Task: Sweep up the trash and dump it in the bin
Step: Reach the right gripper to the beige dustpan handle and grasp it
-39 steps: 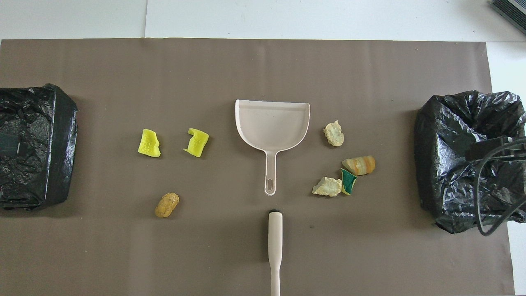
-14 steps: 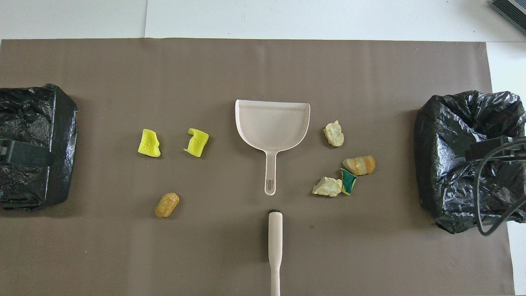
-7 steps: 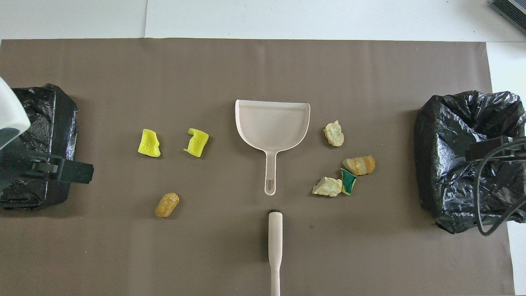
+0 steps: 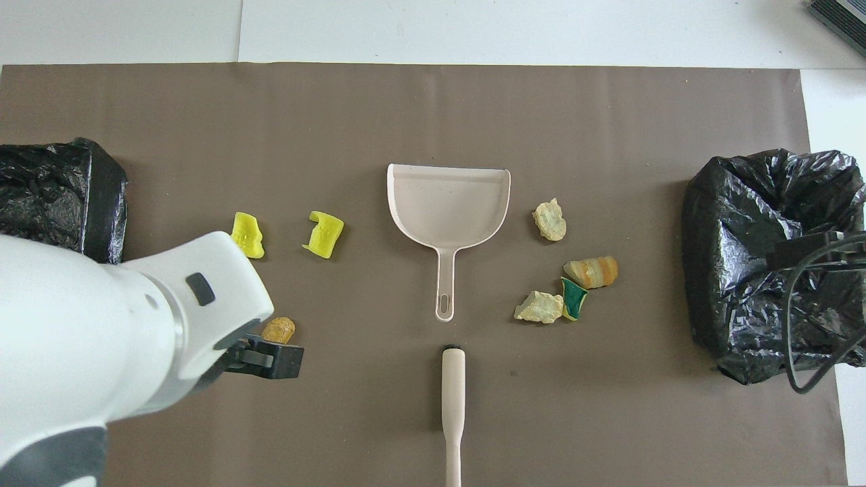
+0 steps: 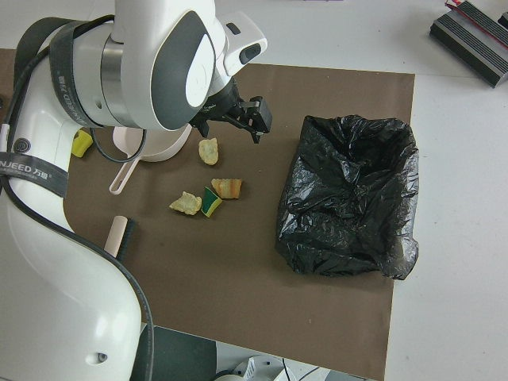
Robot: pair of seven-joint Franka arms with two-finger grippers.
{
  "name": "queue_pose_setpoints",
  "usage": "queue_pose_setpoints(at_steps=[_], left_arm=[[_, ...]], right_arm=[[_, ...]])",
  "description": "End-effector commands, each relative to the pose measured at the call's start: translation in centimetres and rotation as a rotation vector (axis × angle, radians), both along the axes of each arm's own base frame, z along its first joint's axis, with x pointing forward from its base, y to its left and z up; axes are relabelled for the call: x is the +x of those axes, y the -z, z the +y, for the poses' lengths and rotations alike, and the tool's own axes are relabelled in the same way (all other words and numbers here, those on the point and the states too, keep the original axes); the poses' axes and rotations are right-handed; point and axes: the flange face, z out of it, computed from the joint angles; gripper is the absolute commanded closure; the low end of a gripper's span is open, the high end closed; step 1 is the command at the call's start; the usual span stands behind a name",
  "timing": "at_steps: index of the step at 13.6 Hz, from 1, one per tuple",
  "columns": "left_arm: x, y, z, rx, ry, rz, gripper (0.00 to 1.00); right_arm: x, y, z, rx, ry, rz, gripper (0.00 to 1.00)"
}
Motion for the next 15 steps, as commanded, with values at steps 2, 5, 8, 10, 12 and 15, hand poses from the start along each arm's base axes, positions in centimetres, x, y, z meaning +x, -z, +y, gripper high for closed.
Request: queue_pose_setpoints(at_steps=[2, 5, 8, 10, 12, 15], left_arm=[[-6.0, 6.1, -5.4, 0.004, -0.023, -0.004, 0.00], [-9.3, 9.6, -9.5, -0.027, -0.053, -0.033, 0.00], [-12.7, 13.9, -13.6, -0.053, -0.068, -0.049, 0.00], [-14.6, 18.0, -16.9, -0.026, -0.062, -0.028, 0.00], [-15.9, 21.8, -19.3, -0.018, -0.077, -0.021, 0.00], [-17.9, 25.7, -19.4, -0.015, -0.074, -0.022, 0.00]], right_arm=[[0.5, 7.8, 0.4, 0.014, -0.007, 0.032, 0.00], [1.7, 13.0, 0.5, 0.016, -0.006, 0.055, 0.00], [4.2, 18.4, 2.1, 0.013, 0.000, 0.066, 0.00], [5.8, 20.2, 6.9, 0.008, 0.037, 0.017, 0.00], [7.1, 21.9, 10.5, 0.002, 0.073, 0.024, 0.00], [9.0, 21.0, 15.4, 0.090, 0.133, 0.017, 0.00]])
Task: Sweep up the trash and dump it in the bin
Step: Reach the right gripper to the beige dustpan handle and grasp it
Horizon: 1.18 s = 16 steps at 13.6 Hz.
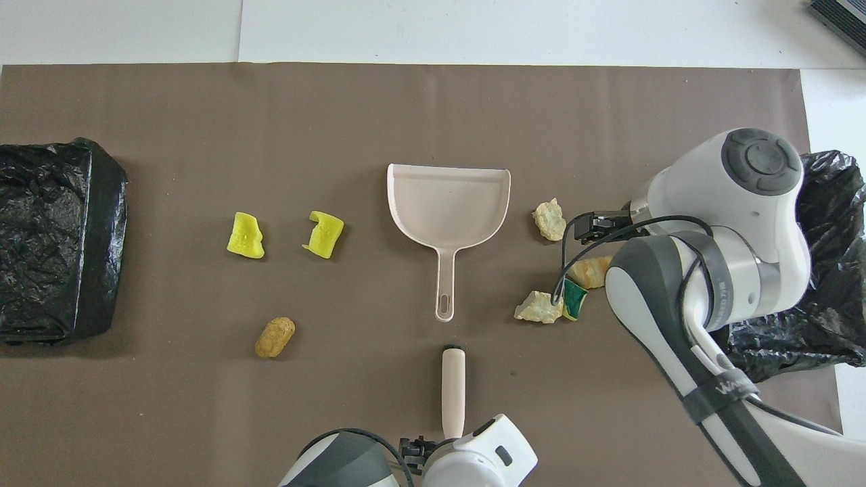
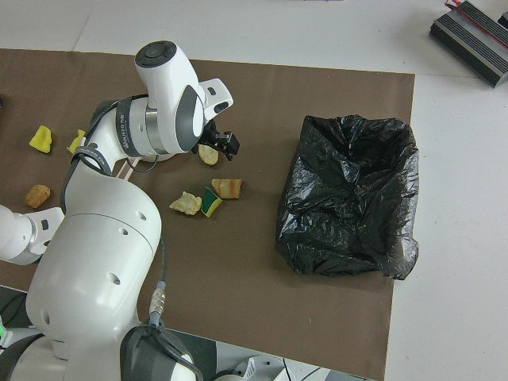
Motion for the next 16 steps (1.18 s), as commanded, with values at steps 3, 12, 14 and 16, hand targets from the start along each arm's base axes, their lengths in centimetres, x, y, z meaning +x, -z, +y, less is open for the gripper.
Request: queue_pose_setpoints(at_steps=[3, 12, 14, 16], left_arm=[[-3.5, 4.0, 1.3, 0.008, 0.015, 0.007, 0.00], [-5.4, 6.4, 0.0, 0.014, -0.056, 0.067, 0.66], [-5.1, 6.5, 0.1, 0.014, -0.048, 0.069, 1.00], [-4.6, 6.3, 0.3, 0.018, -0.051, 0.072, 1.00]], right_arm=[[3.8, -1.6, 6.2, 0.134, 0.212, -0.013, 0.00], [0.9, 3.3, 18.7, 0.202, 0.186, 0.005, 0.00], [0.5, 3.4, 19.4, 0.203, 0.176, 0.007, 0.00], [-0.5, 4.1, 20.4, 0.196, 0.160, 0.040, 0.00]])
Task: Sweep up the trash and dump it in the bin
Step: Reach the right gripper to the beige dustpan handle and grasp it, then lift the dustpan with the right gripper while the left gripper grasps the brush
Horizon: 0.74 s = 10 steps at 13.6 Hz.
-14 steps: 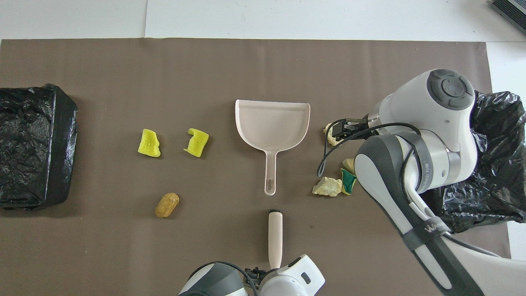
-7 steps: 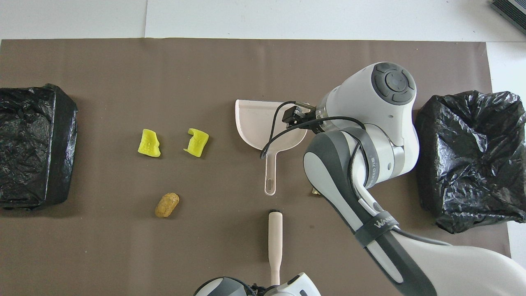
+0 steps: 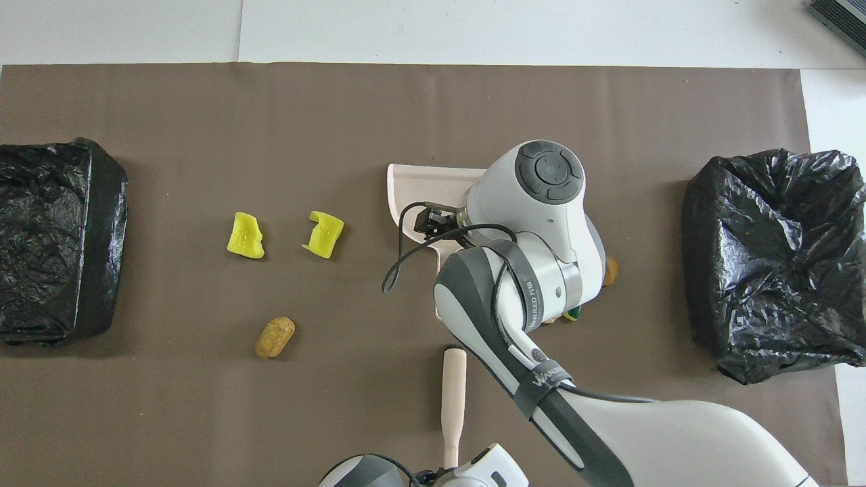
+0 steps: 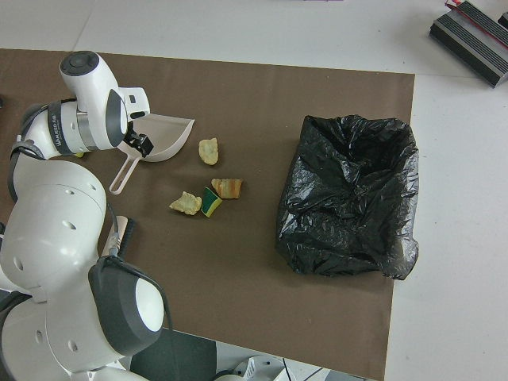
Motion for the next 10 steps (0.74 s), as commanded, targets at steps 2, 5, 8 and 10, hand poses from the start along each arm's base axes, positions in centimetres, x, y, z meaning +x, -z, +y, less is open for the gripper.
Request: queue_pose_setpoints(at_steps=[2, 5, 8, 10], left_arm=[[0.9, -0.6, 0.7, 0.003, -0.008, 0.017, 1.00], [3.3, -2.8, 2.7, 0.051, -0.013, 0.044, 1.00], [3.9, -4.7, 5.9, 0.180, 0.068, 0.055, 1.00], [5.8, -6.0, 9.1, 0.225, 0.042, 0.095, 1.00]], right_arm=[[-3.0, 2.4, 1.3, -0.002, -0.040, 0.082, 0.00], [-4.8, 2.3, 2.0, -0.043, -0.094, 0.142, 0.00], [-4.9, 2.3, 1.9, -0.057, -0.118, 0.151, 0.34], [-5.2, 2.4, 1.7, -0.064, -0.126, 0.160, 0.57]])
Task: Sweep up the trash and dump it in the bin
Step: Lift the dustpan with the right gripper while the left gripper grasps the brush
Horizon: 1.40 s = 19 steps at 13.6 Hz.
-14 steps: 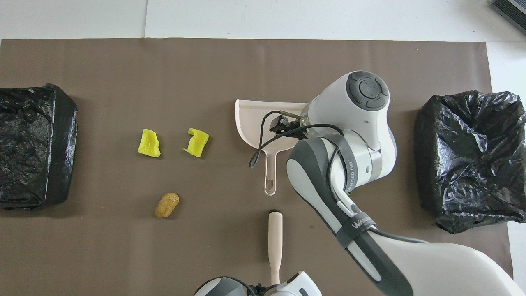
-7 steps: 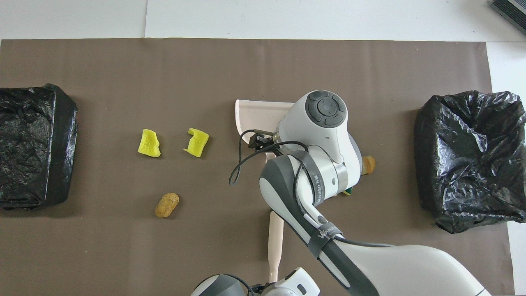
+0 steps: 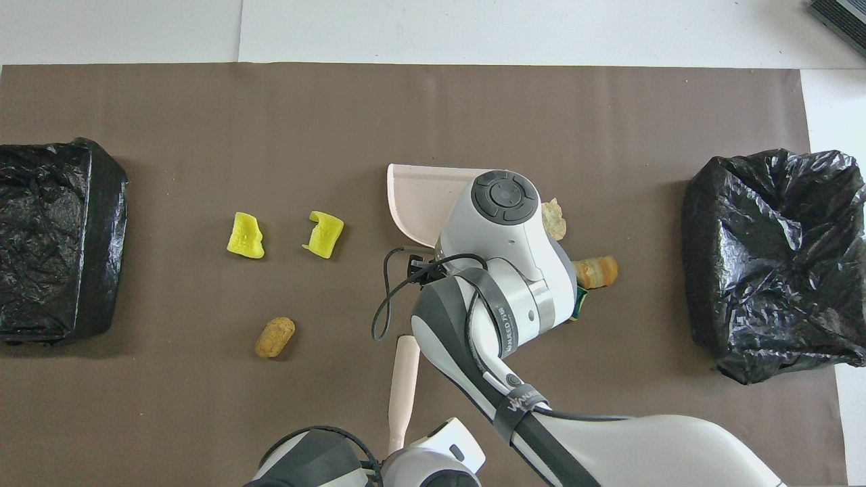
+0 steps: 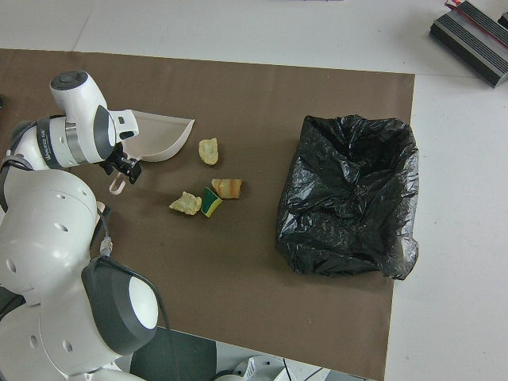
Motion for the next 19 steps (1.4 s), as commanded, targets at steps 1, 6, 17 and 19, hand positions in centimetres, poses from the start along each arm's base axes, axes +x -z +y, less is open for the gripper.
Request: queue_pose_setpoints(at_steps=[1, 6, 17, 19], left_arm=[[3.1, -1.9, 4.6, 0.059, -0.052, 0.019, 1.00], [10.7, -2.1, 13.0, 0.156, -0.286, -0.006, 1.00], [9.0, 0.4, 13.8, 0.141, -1.048, -0.012, 1.00], [10.6, 0.9, 14.8, 0.080, -1.145, 0.006, 1.00]], right_arm=[[-0.8, -0.4, -0.8, -0.014, -0.032, 0.012, 0.69], [-1.0, -0.1, -1.3, -0.027, -0.043, 0.017, 0.80], [-2.4, -10.3, -7.8, 0.058, -0.913, -0.053, 1.00], [-2.1, -8.2, -9.8, 0.099, -1.130, -0.035, 1.00]])
